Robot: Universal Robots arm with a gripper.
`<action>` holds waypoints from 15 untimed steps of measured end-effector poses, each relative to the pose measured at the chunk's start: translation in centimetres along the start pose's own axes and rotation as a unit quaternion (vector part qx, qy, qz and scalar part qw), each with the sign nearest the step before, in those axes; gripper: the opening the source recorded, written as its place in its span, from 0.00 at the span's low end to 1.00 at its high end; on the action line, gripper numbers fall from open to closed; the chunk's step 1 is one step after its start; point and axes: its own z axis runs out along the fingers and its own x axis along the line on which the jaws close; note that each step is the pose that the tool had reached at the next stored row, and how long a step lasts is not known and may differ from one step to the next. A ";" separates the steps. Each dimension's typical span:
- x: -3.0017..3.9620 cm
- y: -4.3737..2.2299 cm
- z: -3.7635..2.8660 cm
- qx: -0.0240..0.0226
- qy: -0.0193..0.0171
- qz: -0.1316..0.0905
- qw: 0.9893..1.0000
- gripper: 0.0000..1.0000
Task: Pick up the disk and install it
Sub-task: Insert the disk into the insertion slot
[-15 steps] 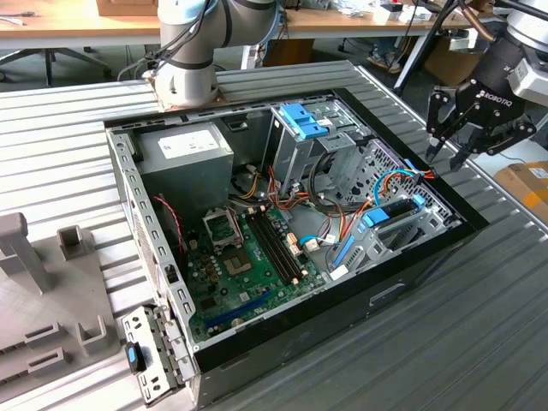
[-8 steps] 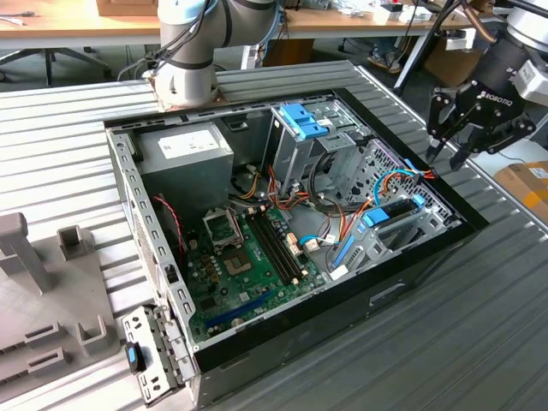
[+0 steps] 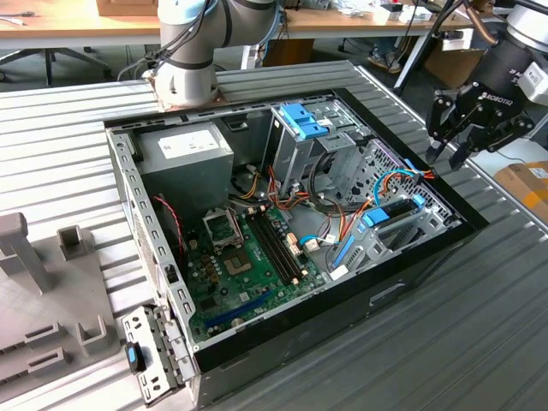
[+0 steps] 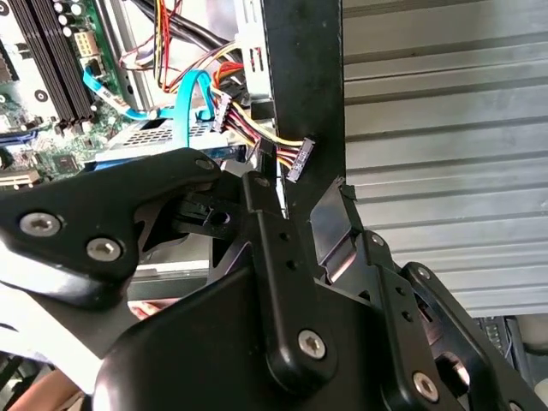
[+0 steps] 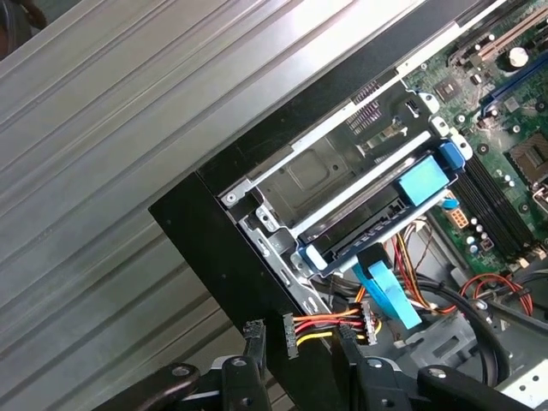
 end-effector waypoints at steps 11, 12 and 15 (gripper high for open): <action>-0.02 0.02 0.00 0.000 0.000 -0.027 1.000 0.44; -0.02 0.02 0.01 0.000 0.000 -0.033 0.999 0.44; -0.02 0.02 0.11 0.000 0.000 -0.057 0.998 0.44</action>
